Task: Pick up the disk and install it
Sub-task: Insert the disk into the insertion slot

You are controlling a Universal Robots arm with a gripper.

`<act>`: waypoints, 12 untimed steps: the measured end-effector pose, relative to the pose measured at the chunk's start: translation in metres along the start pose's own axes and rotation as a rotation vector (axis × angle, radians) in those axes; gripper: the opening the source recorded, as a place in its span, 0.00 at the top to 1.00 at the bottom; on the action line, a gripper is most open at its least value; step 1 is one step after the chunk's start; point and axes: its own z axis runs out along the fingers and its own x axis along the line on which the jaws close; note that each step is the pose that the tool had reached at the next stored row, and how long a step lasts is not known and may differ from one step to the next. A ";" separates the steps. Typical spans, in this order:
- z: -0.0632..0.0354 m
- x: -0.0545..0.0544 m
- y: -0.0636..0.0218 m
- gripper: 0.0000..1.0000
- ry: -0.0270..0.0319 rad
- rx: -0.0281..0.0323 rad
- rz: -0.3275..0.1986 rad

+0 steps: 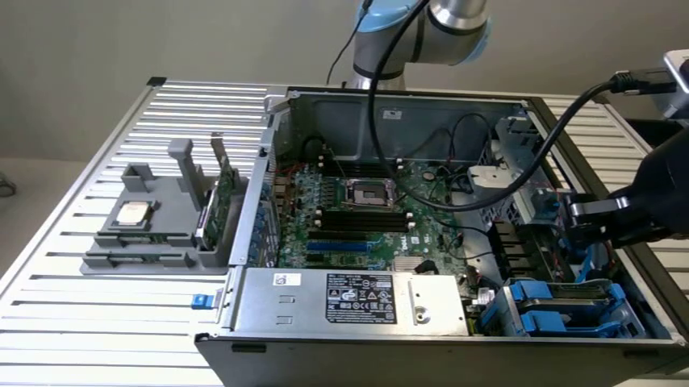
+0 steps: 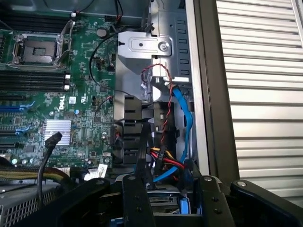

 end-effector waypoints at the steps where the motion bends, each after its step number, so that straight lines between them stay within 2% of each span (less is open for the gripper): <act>1: 0.0007 0.000 -0.0003 0.55 -0.0019 -0.0005 0.001; 6: 0.0013 0.002 -0.0007 0.55 -0.0131 0.0006 0.032; 7: 0.0011 0.003 -0.0007 0.55 -0.0147 -0.0041 0.037; 10: 0.0009 0.005 -0.0006 0.55 -0.0191 -0.0298 0.054; 12: 0.0006 0.007 -0.0006 0.55 -0.0209 -0.0419 0.061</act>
